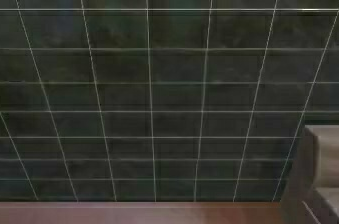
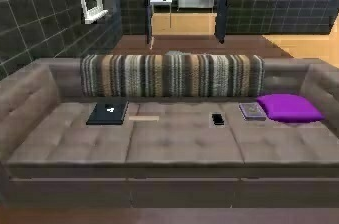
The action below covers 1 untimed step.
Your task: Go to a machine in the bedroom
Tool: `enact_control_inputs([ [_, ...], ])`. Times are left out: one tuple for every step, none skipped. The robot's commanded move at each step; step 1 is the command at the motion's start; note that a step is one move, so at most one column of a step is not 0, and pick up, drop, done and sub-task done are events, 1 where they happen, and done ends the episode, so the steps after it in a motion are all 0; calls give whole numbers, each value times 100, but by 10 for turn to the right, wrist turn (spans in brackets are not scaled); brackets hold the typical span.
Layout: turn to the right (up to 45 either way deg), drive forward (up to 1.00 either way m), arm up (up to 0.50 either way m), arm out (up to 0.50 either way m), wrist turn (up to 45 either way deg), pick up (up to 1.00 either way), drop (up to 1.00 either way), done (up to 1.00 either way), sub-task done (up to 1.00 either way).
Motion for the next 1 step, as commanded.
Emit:
enact_control_inputs([
  [450,0,0,0,0,0,0,0,0],
])
